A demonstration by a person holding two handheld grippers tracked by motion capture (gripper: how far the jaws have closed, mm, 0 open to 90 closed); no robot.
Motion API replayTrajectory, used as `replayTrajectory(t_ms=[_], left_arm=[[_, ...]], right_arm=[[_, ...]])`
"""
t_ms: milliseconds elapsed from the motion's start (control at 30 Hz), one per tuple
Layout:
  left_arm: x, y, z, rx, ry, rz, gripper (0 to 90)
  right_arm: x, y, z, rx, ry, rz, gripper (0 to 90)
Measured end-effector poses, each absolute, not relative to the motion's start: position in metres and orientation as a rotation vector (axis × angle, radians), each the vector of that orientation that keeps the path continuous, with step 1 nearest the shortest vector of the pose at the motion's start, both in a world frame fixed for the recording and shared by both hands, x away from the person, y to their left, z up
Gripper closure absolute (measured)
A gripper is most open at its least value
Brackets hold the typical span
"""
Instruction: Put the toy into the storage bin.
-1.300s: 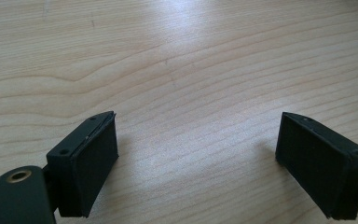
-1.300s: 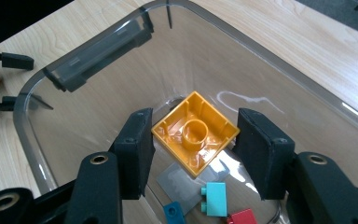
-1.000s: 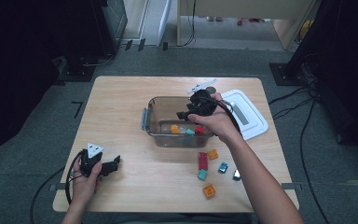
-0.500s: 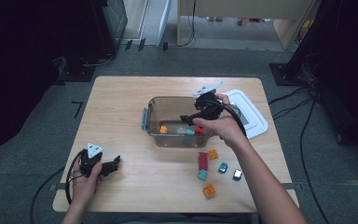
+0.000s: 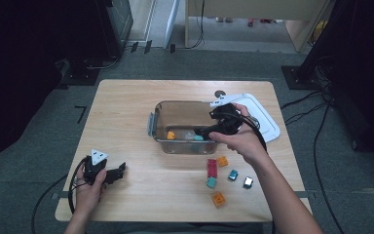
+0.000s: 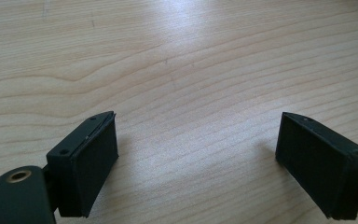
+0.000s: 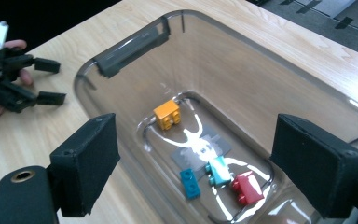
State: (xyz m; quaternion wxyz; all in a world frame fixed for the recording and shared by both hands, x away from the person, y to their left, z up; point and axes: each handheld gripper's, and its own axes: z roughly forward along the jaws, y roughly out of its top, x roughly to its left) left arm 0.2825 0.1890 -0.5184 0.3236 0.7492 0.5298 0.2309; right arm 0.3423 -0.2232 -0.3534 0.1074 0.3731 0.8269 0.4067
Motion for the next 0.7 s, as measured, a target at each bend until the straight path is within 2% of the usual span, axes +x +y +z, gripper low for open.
replayTrajectory(t_ms=[367,700], left_arm=[[0.282,0.189,-0.518,1.966,1.391,0.604,12.8],[0.282,0.189,-0.518,1.967,1.391,0.603,12.8]], right_arm=[[0.310,-0.236,-0.354,1.052,2.417,1.238,14.9],[0.280,-0.248,-0.371,1.041,2.412,1.252,17.0]])
